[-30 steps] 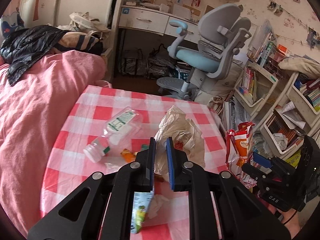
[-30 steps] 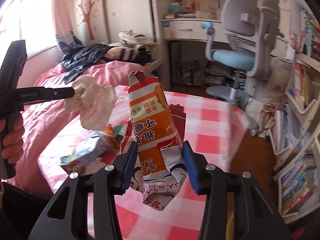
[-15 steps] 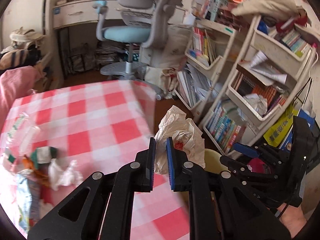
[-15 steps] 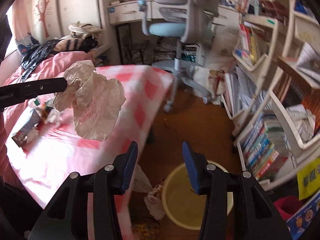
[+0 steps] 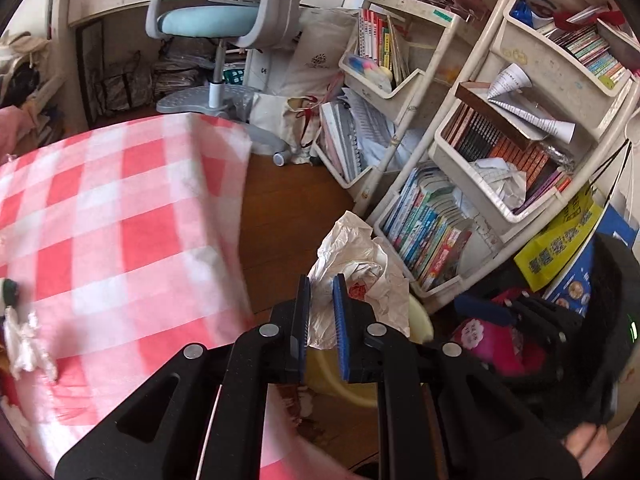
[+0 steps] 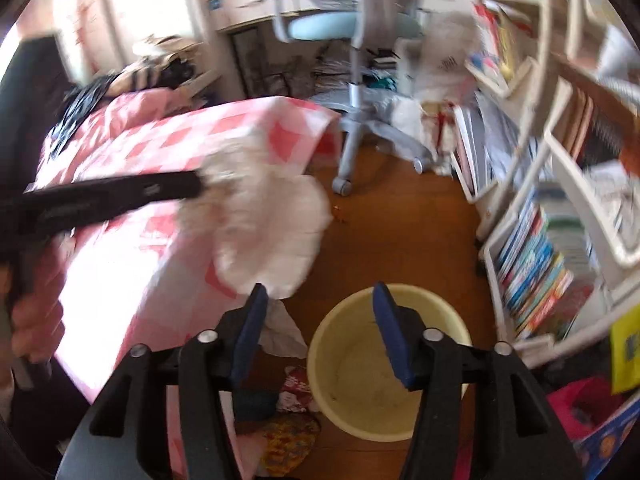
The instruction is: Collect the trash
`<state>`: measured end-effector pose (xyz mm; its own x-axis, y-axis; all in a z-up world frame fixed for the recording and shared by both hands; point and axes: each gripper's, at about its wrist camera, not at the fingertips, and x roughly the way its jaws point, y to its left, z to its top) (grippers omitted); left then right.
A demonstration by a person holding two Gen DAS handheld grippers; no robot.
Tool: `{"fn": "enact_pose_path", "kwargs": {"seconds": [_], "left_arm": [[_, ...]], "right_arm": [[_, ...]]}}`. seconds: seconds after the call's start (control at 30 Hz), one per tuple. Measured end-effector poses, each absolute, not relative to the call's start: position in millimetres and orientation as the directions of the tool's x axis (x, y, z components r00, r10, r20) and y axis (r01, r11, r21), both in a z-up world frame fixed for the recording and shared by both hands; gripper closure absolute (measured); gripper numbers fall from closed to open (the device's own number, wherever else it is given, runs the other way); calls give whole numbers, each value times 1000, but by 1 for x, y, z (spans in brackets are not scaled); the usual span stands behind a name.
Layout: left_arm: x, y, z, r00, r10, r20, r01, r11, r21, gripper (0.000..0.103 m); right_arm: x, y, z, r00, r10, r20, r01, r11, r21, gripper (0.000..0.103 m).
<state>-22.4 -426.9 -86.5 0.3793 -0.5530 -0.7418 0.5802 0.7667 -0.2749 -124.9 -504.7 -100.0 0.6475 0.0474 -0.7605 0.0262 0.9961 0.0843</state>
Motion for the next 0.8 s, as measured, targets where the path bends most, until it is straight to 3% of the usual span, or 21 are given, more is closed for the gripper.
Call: {"fn": "enact_pose_path", "kwargs": {"seconds": [0.13, 0.2, 0.27, 0.3, 0.43, 0.53, 0.67, 0.8], "left_arm": [[-29, -458, -99, 326, -568, -756, 638, 722, -267, 89], [-35, -472, -108, 305, -533, -789, 688, 696, -204, 75], [-39, -473, -115, 369, -485, -793, 701, 706, -106, 46], [-39, -472, -118, 390, -471, -791, 697, 712, -80, 43], [-19, -453, -140, 321, -477, -818, 639, 747, -185, 42], [-11, -438, -141, 316, -541, -779, 599, 751, -278, 41], [-19, -440, -146, 311, -552, -774, 636, 725, -262, 41], [-17, -437, -144, 278, -597, -752, 649, 694, -312, 41]], "right_arm": [[-170, -519, -136, 646, 35, -762, 40, 996, 80, 45], [-194, -528, -171, 616, 39, -786, 88, 989, 117, 45], [-216, -531, -219, 566, 59, -822, 130, 979, 160, 47], [-222, -528, -237, 550, 71, -832, 131, 977, 170, 48], [-228, -500, -310, 485, 134, -864, 82, 977, 198, 53], [-214, -476, -347, 463, 170, -870, 30, 978, 207, 54], [-188, -458, -386, 431, 204, -879, -22, 976, 216, 54], [-169, -443, -412, 432, 149, -889, -37, 988, 148, 52]]}}
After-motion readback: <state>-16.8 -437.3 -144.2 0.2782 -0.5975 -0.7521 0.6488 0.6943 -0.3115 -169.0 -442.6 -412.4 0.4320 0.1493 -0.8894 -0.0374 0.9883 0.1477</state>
